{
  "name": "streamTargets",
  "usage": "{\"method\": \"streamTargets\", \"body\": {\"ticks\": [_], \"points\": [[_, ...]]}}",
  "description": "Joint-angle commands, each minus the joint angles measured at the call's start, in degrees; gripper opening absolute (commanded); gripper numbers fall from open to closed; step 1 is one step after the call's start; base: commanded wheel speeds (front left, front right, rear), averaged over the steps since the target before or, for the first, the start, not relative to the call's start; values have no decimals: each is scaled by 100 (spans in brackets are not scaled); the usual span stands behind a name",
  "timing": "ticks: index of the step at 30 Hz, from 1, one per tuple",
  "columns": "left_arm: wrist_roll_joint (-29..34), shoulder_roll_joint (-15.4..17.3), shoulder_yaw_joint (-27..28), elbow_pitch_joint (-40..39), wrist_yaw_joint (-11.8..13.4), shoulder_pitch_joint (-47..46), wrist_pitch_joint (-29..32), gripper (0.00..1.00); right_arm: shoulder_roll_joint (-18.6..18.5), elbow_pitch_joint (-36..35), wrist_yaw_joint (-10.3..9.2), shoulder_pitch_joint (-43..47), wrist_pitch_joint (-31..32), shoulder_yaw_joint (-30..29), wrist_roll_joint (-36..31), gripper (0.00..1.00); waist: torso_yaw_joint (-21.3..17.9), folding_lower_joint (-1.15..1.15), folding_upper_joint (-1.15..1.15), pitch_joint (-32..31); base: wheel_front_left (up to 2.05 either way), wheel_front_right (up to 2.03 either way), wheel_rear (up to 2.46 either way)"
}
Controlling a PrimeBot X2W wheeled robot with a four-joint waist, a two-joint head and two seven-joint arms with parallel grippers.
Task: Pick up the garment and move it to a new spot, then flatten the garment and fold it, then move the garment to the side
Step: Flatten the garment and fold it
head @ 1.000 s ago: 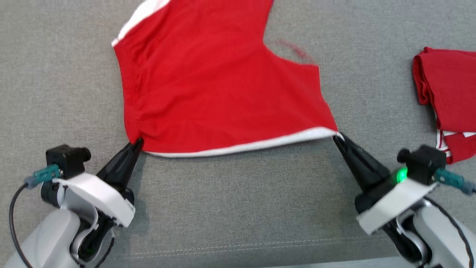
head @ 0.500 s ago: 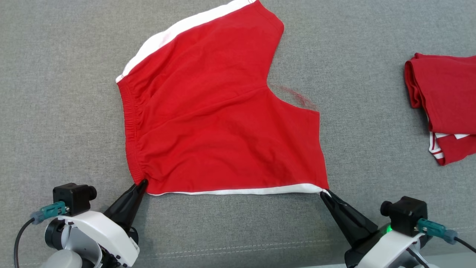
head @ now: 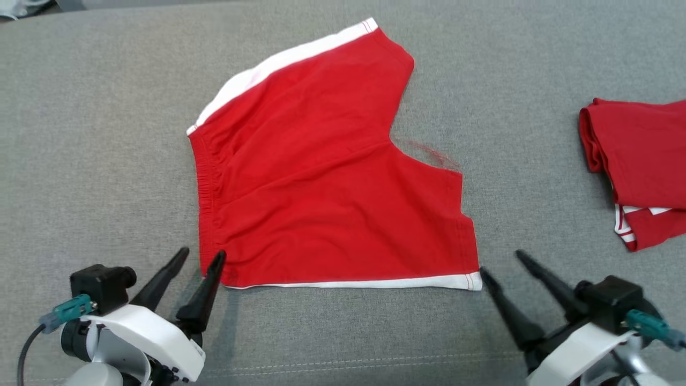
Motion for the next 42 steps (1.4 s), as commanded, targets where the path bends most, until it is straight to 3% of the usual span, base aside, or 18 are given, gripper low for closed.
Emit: {"method": "streamTargets", "body": {"ticks": [1,8,12,16,21,24,28,32,42], "points": [[83,206,343,-273,107,-43,-179,100,-89,-174,-16,-26,-99,-138,-291,100,35,0,0,-113,0,0,0],[238,-51,652,-591,202,-492,-754,100,265,29,-16,-359,-405,-700,-1026,100,134,0,0,-336,0,0,0],[408,-380,784,-431,284,-917,-1021,100,667,271,-16,-650,-785,-1106,-1309,100,137,0,0,-502,0,0,0],[763,-636,1118,-35,520,-1119,-1191,100,1031,479,-16,-805,-1173,-1309,-1554,100,120,0,0,-661,0,0,0],[1507,-658,1568,203,850,-811,-1224,100,1211,642,-16,-763,-1429,-1410,-1686,100,108,0,0,-796,0,0,0],[1907,-688,1817,173,896,-346,-1226,100,1274,696,-16,-640,-1531,-1496,-1693,100,138,0,0,-886,0,0,0],[2276,-784,2060,39,812,267,-1227,100,1332,757,-16,-409,-1592,-1603,-1647,100,212,0,0,-988,0,0,0],[2439,-919,2174,-57,570,769,-1227,100,1360,779,-16,-175,-1617,-1641,-1648,100,273,0,0,-1076,0,0,0],[2695,-1229,2272,-65,147,1240,-1227,100,1445,580,-16,485,-1553,-1751,-1492,100,354,0,0,-1328,0,0,0]]}}
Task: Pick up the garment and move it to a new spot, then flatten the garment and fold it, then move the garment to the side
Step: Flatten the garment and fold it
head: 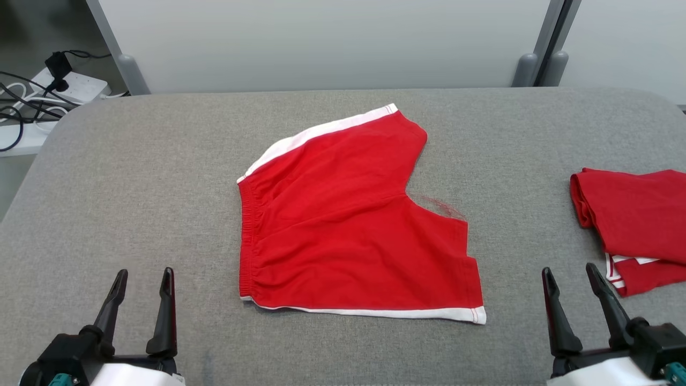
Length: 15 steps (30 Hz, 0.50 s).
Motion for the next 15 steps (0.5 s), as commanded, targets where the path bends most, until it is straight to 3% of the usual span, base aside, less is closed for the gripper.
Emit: {"method": "streamTargets", "body": {"ticks": [1,15], "points": [[44,90,287,-139,-58,-134,-58,100,-17,-222,-16,28,4,110,80,100,0,0,0,-47,0,0,0],[135,61,286,-43,-166,-134,-59,100,20,-450,-16,214,119,198,166,100,-78,0,0,-92,0,0,0]]}}
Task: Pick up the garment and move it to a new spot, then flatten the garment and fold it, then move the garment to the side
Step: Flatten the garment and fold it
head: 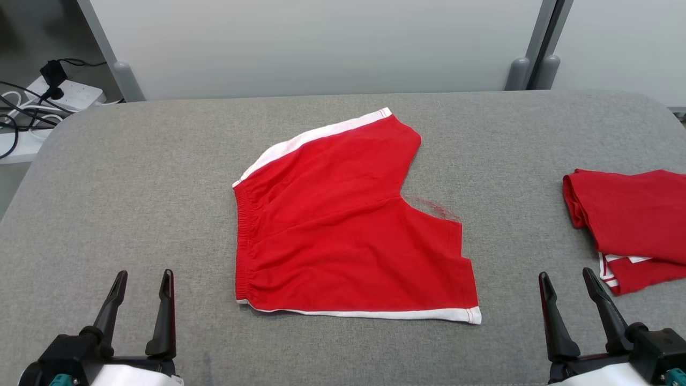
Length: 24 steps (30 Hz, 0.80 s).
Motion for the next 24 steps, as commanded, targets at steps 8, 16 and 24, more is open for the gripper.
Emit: {"method": "streamTargets", "body": {"ticks": [8,16,24], "points": [[66,65,175,-104,0,-149,-51,100,-61,-143,-16,-84,-21,192,70,100,-1,0,0,26,0,0,0],[71,72,158,-123,2,-162,-41,100,-60,-119,-16,-102,-31,205,91,100,10,0,0,32,0,0,0],[116,112,138,-222,19,-254,-15,100,-60,-111,-16,-281,-8,273,104,100,32,0,0,177,0,0,0]]}}
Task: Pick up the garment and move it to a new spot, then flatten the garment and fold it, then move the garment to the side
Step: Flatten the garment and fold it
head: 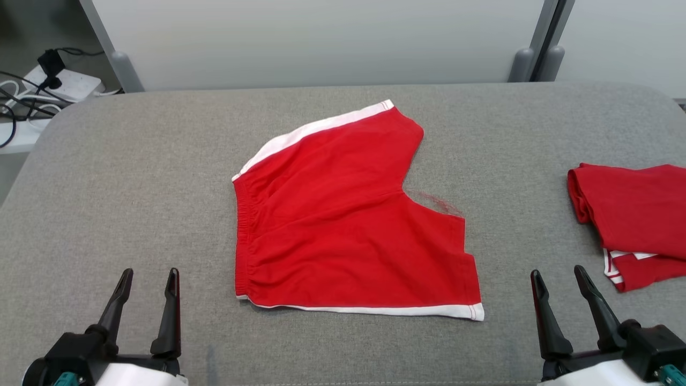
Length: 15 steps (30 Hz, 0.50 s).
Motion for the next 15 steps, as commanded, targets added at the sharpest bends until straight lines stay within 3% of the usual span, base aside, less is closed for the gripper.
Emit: {"method": "streamTargets", "body": {"ticks": [1,15], "points": [[83,119,172,-185,-12,-317,9,100,-60,-115,-16,-296,24,149,-29,100,24,0,0,84,0,0,0],[-289,29,-672,512,-810,-1258,1258,100,-403,884,-16,-1022,597,818,27,100,88,0,0,894,0,0,0]]}}
